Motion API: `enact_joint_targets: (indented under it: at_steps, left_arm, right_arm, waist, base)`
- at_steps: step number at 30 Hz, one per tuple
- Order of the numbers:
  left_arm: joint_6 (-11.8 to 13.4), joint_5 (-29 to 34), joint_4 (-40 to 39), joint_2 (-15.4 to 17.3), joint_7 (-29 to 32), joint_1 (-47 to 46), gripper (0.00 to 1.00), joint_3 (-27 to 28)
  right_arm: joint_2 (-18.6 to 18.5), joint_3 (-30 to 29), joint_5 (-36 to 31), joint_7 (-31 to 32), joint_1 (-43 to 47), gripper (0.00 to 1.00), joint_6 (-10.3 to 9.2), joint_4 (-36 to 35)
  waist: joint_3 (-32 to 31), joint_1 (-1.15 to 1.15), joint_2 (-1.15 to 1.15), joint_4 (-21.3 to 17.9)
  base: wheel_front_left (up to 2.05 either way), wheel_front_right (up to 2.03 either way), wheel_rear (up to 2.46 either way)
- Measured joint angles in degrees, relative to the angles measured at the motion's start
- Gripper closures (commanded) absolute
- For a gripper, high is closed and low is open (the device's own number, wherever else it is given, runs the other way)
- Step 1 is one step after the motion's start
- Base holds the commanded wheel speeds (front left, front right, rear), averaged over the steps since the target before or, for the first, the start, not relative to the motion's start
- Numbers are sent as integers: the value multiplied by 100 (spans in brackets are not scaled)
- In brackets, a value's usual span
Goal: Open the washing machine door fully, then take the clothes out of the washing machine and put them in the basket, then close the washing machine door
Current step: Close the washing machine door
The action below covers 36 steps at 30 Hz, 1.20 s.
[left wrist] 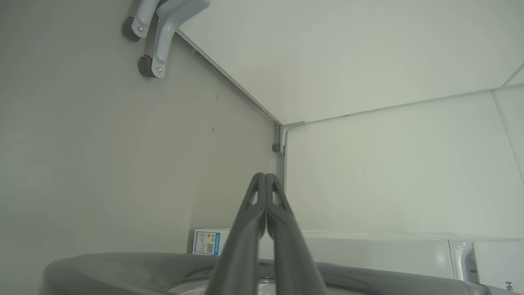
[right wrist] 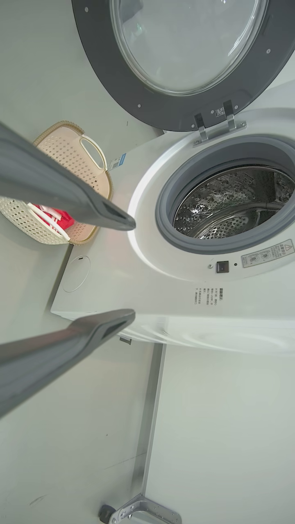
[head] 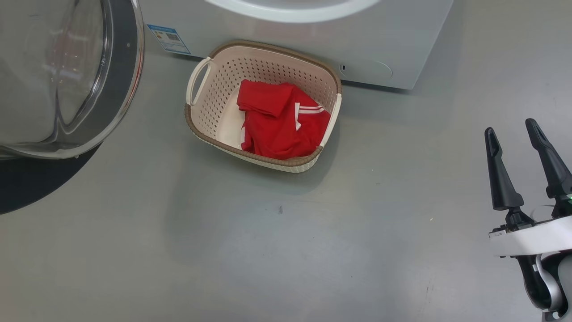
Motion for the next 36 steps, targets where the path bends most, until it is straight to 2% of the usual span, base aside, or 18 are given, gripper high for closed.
enact_joint_targets:
  at_steps: [18,32,36]
  left_arm:
    - [0,227,192,-47,756,16,100,-272]
    - [-8,189,8,-101,1615,220,100,-575]
    - [-91,162,-27,-158,1969,360,100,-681]
  right_arm:
    - [155,82,7,-57,4,0,-11,172]
    - [261,219,7,-107,7,0,-18,289]
    - [301,241,7,-108,10,0,-19,305]
  waist:
    - [-398,0,0,162]
    - [-573,0,0,209]
    - [-644,0,0,204]
  base:
    - [0,0,0]
    - [0,0,0]
    - [0,0,0]
